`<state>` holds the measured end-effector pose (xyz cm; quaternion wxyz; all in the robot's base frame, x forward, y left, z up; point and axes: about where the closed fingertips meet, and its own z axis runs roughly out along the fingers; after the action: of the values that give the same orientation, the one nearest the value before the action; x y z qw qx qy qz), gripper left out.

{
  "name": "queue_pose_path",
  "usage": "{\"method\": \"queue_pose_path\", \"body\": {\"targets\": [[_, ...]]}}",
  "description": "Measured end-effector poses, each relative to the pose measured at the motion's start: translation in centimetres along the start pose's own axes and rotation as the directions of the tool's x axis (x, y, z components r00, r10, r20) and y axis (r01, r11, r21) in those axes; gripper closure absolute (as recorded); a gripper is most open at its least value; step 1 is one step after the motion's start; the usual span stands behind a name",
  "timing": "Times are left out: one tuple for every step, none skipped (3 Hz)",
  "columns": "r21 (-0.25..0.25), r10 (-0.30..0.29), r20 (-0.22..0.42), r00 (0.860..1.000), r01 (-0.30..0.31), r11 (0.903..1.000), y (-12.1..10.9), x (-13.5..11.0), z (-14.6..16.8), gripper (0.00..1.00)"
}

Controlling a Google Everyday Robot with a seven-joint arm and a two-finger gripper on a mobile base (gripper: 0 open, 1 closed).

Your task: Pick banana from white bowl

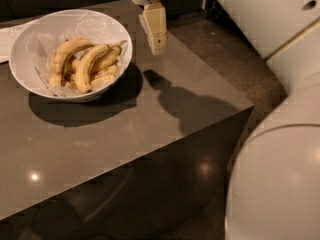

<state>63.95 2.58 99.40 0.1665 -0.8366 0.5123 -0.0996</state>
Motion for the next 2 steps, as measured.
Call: {"method": "queue_pose_path", "body": {"targets": [[-0.038, -0.068, -0.01, 0.998, 0.067, 0.997, -1.0, -1.7, 1.8, 0.15], [-0.084, -0.107, -0.032, 0.994, 0.104, 0.991, -1.4, -2.7, 4.2, 0.19]]}}
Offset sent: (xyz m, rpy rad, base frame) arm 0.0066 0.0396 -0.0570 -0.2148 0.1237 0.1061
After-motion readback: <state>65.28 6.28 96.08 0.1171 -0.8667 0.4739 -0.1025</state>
